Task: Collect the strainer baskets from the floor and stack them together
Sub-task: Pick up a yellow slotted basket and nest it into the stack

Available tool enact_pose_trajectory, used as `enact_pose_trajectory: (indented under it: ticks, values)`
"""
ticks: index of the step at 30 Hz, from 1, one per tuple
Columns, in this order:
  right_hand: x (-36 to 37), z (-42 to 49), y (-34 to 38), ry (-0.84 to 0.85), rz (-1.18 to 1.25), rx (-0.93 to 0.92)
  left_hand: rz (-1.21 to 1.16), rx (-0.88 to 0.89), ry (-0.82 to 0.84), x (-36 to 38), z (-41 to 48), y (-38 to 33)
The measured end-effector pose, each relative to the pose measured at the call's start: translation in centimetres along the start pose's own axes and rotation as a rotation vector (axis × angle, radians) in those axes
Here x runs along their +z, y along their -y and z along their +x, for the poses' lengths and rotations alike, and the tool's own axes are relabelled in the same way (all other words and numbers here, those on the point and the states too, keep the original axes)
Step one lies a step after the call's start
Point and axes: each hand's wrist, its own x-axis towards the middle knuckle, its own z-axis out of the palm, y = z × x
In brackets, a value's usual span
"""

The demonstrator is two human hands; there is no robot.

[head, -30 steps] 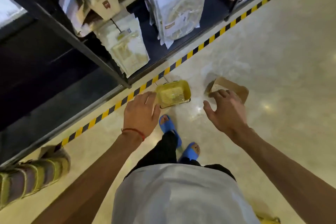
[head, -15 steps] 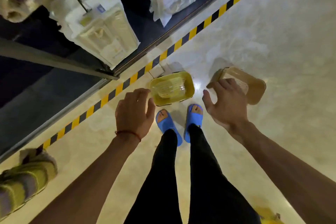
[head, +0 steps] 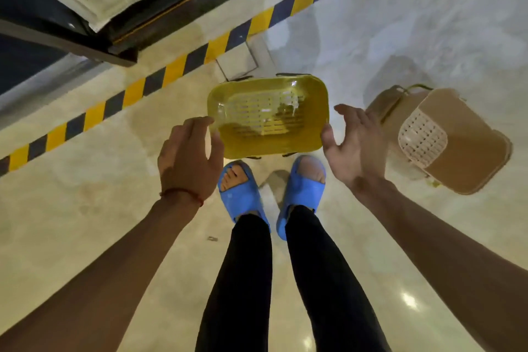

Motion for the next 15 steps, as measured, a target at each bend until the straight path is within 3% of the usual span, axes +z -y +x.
enact_pose_trajectory:
  ticks: [8,15]
  values:
    - [12.1,5.0,-4.9,0.073,0.141,0.153,-0.239,-0.182,-0.038,13.3,5.5,6.0]
    - [13.9,5.3,-4.9,0.006,0.341,0.214,-0.342,-0.422,-0.134,16.1,5.9,5.2]
